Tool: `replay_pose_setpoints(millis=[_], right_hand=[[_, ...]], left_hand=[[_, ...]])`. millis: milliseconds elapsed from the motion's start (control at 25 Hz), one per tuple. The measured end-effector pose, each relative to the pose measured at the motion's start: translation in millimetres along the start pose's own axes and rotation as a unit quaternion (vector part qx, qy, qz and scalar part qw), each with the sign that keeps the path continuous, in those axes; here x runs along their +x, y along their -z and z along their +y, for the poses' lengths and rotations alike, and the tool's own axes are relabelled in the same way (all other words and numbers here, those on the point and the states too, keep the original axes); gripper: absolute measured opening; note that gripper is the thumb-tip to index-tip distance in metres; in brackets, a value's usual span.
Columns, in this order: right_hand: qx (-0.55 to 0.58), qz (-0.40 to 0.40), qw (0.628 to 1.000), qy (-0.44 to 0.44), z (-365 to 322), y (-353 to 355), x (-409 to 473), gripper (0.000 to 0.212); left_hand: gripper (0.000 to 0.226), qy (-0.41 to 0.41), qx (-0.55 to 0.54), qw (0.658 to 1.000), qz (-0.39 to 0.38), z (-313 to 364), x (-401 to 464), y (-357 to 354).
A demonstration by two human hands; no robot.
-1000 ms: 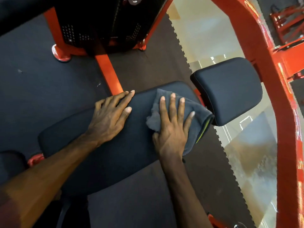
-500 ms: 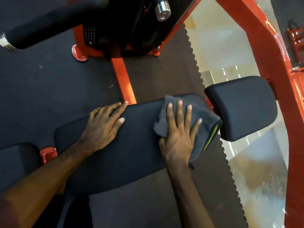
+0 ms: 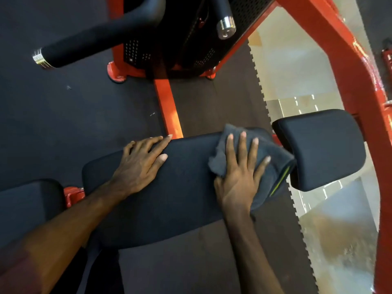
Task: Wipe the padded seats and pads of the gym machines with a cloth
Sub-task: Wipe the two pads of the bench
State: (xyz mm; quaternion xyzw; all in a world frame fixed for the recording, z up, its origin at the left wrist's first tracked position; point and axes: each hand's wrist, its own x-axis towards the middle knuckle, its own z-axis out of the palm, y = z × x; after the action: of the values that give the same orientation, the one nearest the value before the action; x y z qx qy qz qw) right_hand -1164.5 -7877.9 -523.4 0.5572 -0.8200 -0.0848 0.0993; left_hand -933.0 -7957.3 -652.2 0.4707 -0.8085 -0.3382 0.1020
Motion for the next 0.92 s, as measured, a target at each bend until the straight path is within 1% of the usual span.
replay_pose_setpoints(millis=[40, 80, 160, 200, 240, 280, 320, 400, 480, 520, 600, 640, 720, 760, 840, 920], right_hand=[[0.008, -0.007, 1.000, 0.000, -4.2, 0.1, -28.4, 0.116], [0.021, -0.020, 0.999, 0.023, -11.1, -1.5, -53.9, 0.113], [0.044, -0.050, 0.992, 0.103, -25.2, -9.3, -74.5, 0.104], [0.042, -0.051, 0.986, 0.151, -31.0, -12.9, -63.6, 0.103], [0.029, -0.044, 0.982, 0.180, -34.6, -14.6, -44.8, 0.102], [0.016, -0.035, 0.981, 0.188, -35.0, -15.0, -24.1, 0.100], [0.006, -0.020, 0.984, 0.174, -32.1, -14.8, -3.6, 0.098], [0.005, 0.002, 0.995, 0.097, -21.4, -11.6, 19.0, 0.101], [0.024, 0.010, 0.999, 0.029, -18.4, -9.3, -4.9, 0.106], [0.031, 0.007, 0.999, 0.016, -21.7, -9.2, -31.1, 0.106], [0.041, -0.030, 0.998, 0.039, -35.1, -14.3, -87.0, 0.110], [0.044, -0.050, 0.995, 0.073, -43.1, -18.2, -102.4, 0.112], [0.053, -0.044, 0.987, 0.148, -55.5, -25.0, -88.1, 0.108], [0.051, -0.037, 0.985, 0.160, -58.6, -25.1, -68.3, 0.106], [0.037, -0.017, 0.990, 0.136, -52.7, -21.3, -31.5, 0.104], [0.036, 0.003, 0.997, 0.063, -37.4, -19.4, -27.4, 0.104]], left_hand=[[0.059, 0.002, 0.000, 1.000, -0.005, 0.2, -0.1, 0.6], [0.059, 0.005, 0.001, 1.000, -0.007, 0.3, -0.4, 0.2], [0.059, 0.012, 0.001, 1.000, -0.005, 1.1, -0.8, -0.9], [0.059, 0.013, 0.001, 1.000, -0.003, 1.1, -0.6, -1.8], [0.059, 0.012, 0.002, 1.000, -0.001, 0.7, -0.6, -2.8], [0.059, 0.010, 0.003, 1.000, 0.002, -0.4, -1.0, -4.3], [0.059, 0.008, 0.007, 1.000, 0.007, -2.0, -2.1, -5.9], [0.059, 0.011, 0.009, 1.000, 0.010, -3.6, -3.6, -7.2], [0.060, 0.015, 0.002, 1.000, 0.001, -3.6, -3.9, -6.1], [0.060, 0.017, 0.000, 1.000, -0.002, -2.6, -4.4, -5.1], [0.060, 0.021, 0.003, 1.000, -0.004, -1.5, -5.2, -3.8], [0.060, 0.022, 0.002, 1.000, -0.005, -1.8, -4.7, -3.3], [0.060, 0.019, -0.003, 1.000, -0.004, -1.7, -4.6, -3.6], [0.060, 0.018, -0.004, 1.000, -0.003, -2.2, -4.3, -4.0], [0.059, 0.018, -0.003, 1.000, -0.001, -3.9, -3.6, -4.3], [0.060, 0.019, 0.000, 1.000, -0.005, -3.3, -3.2, -5.1]])
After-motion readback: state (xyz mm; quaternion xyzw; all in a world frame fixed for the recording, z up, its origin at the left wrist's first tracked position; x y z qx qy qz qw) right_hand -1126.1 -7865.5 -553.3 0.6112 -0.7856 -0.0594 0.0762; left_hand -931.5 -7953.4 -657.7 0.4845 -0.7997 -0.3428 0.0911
